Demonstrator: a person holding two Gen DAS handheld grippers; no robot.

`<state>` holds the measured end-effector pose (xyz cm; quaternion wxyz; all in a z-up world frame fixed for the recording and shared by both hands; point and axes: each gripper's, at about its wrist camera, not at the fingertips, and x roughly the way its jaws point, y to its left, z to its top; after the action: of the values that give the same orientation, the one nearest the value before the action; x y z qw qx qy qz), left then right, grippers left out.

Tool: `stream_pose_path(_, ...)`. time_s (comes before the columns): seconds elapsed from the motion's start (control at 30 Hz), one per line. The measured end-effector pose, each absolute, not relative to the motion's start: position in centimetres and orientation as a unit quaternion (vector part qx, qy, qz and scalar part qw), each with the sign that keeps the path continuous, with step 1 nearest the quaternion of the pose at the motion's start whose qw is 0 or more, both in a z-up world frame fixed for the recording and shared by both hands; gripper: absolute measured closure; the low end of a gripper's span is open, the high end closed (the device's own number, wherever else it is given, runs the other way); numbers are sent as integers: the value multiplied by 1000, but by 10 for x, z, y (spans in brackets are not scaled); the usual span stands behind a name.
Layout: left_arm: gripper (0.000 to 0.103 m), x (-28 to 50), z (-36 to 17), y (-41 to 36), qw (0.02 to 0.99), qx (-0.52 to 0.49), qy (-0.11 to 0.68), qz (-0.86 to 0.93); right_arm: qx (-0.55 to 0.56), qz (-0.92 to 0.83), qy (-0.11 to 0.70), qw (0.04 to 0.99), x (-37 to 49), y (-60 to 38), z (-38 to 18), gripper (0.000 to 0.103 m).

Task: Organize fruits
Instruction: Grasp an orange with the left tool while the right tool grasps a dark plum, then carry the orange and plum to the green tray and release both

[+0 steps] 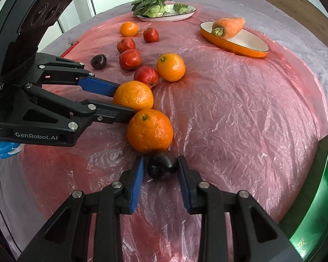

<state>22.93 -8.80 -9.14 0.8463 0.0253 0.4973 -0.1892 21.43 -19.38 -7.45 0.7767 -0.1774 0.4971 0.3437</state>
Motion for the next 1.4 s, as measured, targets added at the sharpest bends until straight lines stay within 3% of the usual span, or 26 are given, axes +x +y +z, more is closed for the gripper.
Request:
stream_pose_path(0.1,72,228,-90,-86,848,19,495,-189,-176,337,497,780,215,-195,-74,75)
stream_pose_path(0.8,72,204,-55,-76,862,-27,468,-191,-96,294,460,832,195,-233,-33,75)
stream_pose_path(1.4,72,179,-16,-248,818,-4,455,-352,4,113,452,885,148,-408,-12,75)
